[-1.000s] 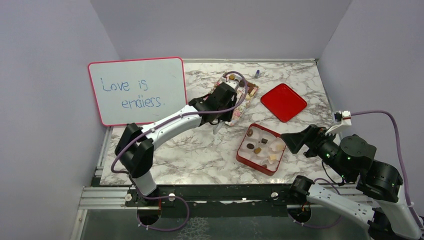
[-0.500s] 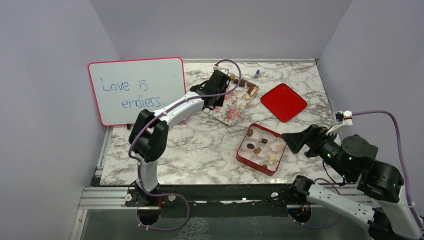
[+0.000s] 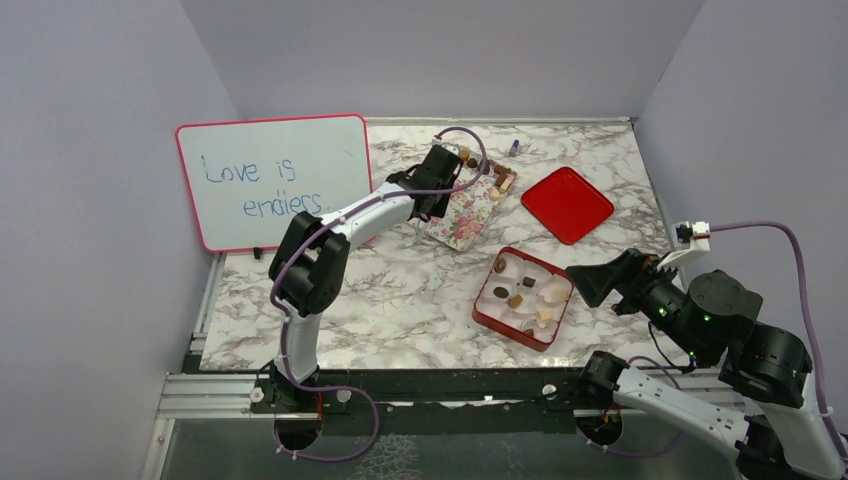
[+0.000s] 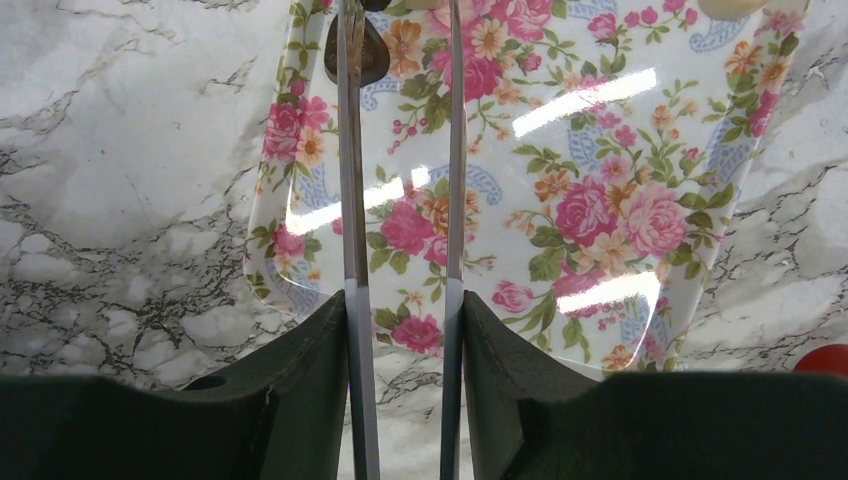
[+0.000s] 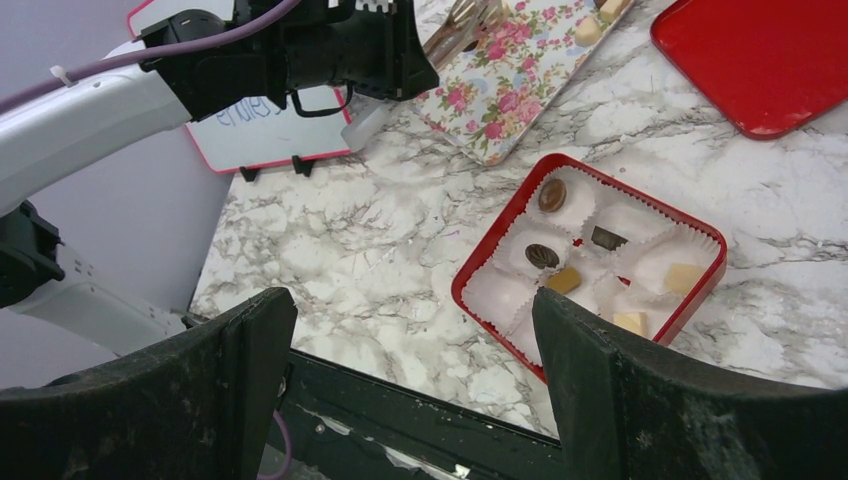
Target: Pack the chocolate
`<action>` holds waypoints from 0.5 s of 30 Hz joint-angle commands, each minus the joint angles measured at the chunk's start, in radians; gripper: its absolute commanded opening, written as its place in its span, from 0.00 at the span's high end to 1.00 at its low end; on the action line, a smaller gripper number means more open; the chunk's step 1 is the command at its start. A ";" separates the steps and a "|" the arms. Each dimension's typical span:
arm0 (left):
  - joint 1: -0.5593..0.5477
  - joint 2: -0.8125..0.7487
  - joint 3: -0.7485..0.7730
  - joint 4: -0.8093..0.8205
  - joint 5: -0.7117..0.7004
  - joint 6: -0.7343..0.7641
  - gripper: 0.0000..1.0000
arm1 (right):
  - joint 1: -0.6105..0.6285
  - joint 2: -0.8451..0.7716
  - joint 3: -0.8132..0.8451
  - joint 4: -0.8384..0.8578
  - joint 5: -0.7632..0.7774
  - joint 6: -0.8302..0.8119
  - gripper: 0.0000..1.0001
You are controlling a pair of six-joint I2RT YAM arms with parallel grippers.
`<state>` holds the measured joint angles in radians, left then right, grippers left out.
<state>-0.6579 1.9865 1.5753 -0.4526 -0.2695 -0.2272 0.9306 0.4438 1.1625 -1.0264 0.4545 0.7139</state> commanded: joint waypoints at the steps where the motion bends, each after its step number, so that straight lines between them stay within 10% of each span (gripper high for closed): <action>1: 0.022 0.014 0.030 0.041 0.026 0.017 0.58 | 0.008 0.000 0.011 0.007 -0.002 -0.005 0.06; 15: 0.040 0.045 0.035 0.063 0.142 0.007 0.61 | 0.007 -0.005 0.015 0.000 0.000 -0.001 0.06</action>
<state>-0.6193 2.0239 1.5761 -0.4332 -0.1844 -0.2207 0.9306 0.4438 1.1625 -1.0264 0.4545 0.7139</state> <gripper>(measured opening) 0.423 0.940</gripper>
